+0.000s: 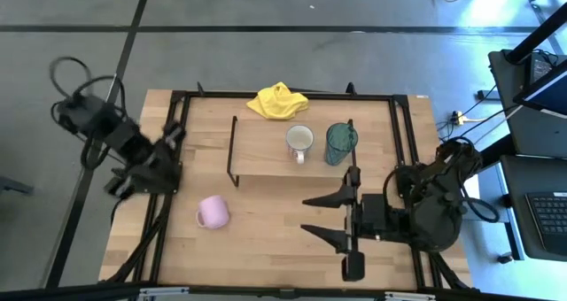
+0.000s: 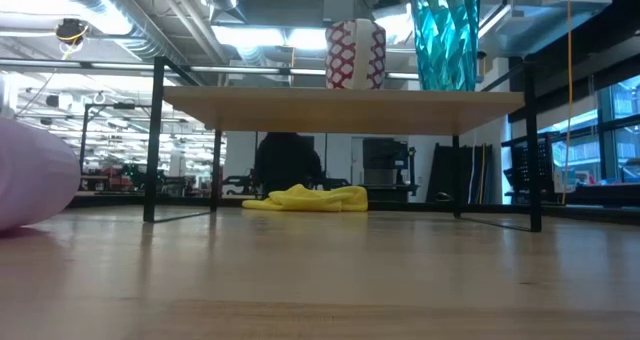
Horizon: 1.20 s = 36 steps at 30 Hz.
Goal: Stack small to large cups/mugs on shelf
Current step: Put the pink mug on the shelf
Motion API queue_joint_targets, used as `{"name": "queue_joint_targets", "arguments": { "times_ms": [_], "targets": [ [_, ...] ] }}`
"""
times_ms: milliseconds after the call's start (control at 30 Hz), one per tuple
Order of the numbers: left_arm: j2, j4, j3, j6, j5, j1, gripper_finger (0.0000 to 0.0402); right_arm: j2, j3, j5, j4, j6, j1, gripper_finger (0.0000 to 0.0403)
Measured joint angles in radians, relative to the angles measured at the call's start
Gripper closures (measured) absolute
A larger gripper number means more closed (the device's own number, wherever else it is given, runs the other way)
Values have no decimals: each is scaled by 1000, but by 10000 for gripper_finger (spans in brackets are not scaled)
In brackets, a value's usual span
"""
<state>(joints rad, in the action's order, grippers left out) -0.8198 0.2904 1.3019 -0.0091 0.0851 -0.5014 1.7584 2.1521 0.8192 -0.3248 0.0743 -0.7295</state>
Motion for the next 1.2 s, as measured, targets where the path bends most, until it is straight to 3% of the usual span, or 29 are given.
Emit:
{"name": "queue_joint_targets", "arguments": {
  "times_ms": [133,267,467,767,967,1100,1200],
  "targets": [
    [27,376,147,-35,-41,168,305,0,0,1,1,26,26,205],
    [55,628,226,-82,-46,300,305,0,0,33,2,30,54,205],
    [75,1021,175,-305,-117,376,305,0,0,44,-7,54,112,205],
    [98,1239,-44,-430,-180,377,305,29,-1,18,-15,128,164,205],
    [188,1091,-300,-540,-67,377,305,67,-1,18,-16,191,158,205],
    [239,1120,-445,-624,-242,377,305,88,-2,34,-17,227,145,205],
    [254,1160,-498,-714,-281,377,305,90,-2,36,-17,254,138,205]
  ]
}}
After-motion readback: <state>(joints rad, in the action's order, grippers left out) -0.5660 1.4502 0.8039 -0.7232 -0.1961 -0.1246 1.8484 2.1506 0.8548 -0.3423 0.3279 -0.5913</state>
